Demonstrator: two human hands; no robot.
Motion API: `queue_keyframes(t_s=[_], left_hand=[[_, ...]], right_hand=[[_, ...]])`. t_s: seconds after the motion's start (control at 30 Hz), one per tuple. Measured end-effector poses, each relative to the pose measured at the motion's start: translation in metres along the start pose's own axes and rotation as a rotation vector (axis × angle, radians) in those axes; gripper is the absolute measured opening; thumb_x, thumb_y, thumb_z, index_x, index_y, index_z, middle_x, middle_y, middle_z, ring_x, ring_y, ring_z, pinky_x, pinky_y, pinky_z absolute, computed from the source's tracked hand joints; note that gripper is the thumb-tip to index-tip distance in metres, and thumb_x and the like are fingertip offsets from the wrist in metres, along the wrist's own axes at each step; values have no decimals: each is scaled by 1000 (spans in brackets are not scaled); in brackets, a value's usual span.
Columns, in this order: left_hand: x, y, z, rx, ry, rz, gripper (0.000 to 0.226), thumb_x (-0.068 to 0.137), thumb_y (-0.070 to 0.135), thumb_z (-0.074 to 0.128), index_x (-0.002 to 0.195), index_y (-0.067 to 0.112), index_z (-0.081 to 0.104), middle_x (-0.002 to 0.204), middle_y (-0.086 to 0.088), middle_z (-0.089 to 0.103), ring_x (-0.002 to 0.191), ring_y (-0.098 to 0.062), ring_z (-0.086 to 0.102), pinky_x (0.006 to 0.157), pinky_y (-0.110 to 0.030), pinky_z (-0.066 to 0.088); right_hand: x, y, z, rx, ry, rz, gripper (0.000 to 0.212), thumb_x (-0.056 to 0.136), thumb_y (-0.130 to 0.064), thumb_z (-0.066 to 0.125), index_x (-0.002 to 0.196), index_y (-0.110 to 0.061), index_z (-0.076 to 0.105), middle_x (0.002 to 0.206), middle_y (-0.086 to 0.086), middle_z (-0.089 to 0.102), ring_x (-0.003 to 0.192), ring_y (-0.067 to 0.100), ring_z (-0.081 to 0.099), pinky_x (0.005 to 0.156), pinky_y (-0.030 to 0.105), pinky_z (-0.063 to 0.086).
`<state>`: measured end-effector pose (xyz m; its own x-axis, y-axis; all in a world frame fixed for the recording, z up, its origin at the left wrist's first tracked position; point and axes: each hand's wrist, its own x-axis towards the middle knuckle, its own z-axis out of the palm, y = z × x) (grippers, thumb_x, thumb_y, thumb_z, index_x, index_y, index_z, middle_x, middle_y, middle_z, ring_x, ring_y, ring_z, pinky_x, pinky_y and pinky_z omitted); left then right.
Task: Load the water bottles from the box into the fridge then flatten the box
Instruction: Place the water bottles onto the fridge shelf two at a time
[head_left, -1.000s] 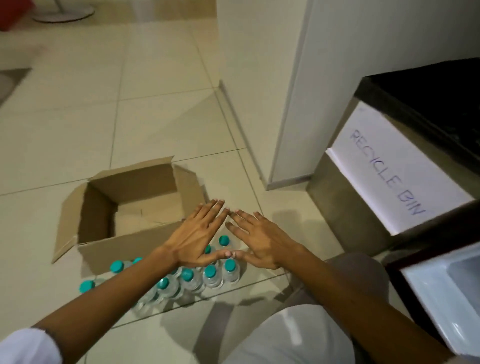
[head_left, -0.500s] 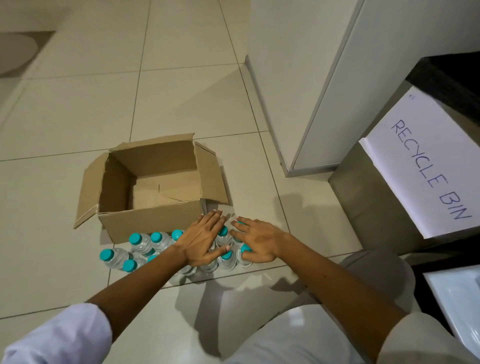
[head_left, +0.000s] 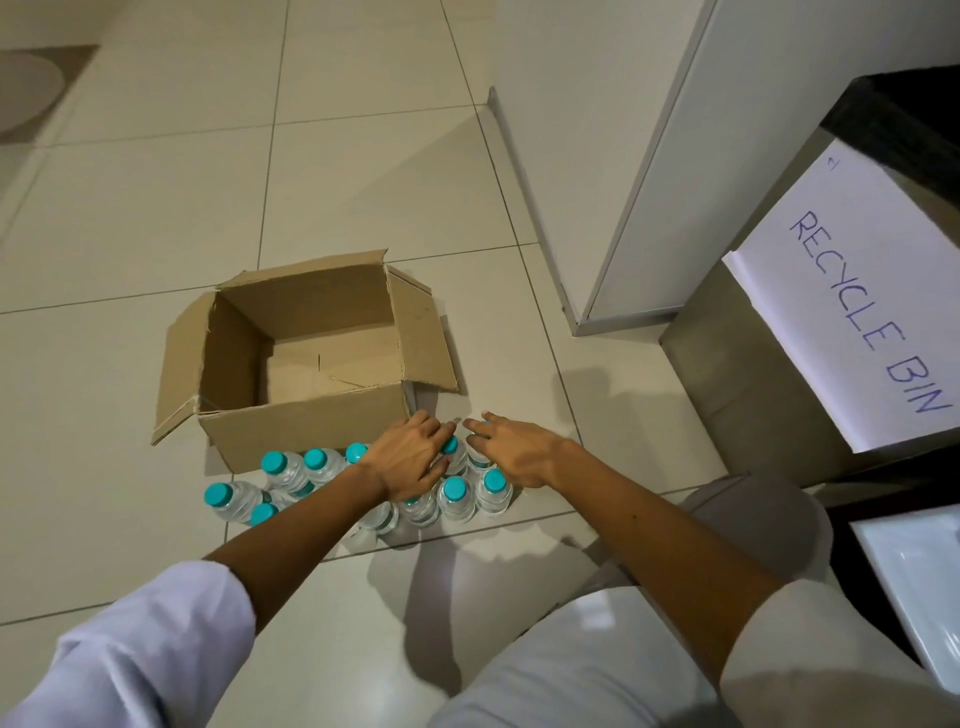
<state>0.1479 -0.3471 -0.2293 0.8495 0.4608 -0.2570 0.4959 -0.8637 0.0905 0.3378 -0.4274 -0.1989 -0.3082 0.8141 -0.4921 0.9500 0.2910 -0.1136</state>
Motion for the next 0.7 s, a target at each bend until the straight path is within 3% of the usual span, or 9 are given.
queue_keyframes(t_s=[0.13, 0.2, 0.33, 0.6, 0.7], left_hand=[[7, 4, -5, 57, -21, 36, 51, 99, 42, 42, 141, 14, 41, 121, -7, 55, 103, -18, 48, 86, -30, 42], [11, 5, -7, 38, -14, 31, 41, 98, 36, 48, 132, 15, 49, 117, -6, 58, 101, -18, 49, 85, -29, 43], [17, 6, -13, 24, -27, 56, 30, 95, 34, 54, 117, 14, 56, 107, -5, 60, 93, -16, 51, 82, -28, 46], [46, 13, -64, 0, -40, 197, 28, 89, 35, 62, 108, 14, 61, 104, -3, 61, 89, -16, 56, 79, -30, 51], [63, 23, -92, 37, -19, 270, 33, 88, 39, 62, 111, 15, 63, 100, -3, 63, 87, -16, 57, 77, -31, 53]], right_hand=[[3, -3, -4, -19, 33, 80, 61, 90, -15, 68, 145, -15, 43, 157, 8, 30, 136, 30, 41, 108, 38, 42], [3, -2, -6, -5, 55, 107, 50, 89, -14, 68, 137, -14, 53, 140, 11, 48, 120, 28, 52, 98, 34, 49], [-2, 4, -6, 19, 98, 133, 35, 89, -18, 69, 123, -14, 63, 113, 10, 61, 96, 23, 57, 82, 28, 52], [-45, 38, -14, 99, 196, 214, 41, 87, -15, 70, 127, -13, 62, 114, 11, 61, 97, 27, 61, 81, 37, 55], [-70, 52, -25, 132, 276, 272, 37, 92, -19, 65, 128, -10, 60, 113, 11, 61, 96, 26, 61, 80, 32, 52]])
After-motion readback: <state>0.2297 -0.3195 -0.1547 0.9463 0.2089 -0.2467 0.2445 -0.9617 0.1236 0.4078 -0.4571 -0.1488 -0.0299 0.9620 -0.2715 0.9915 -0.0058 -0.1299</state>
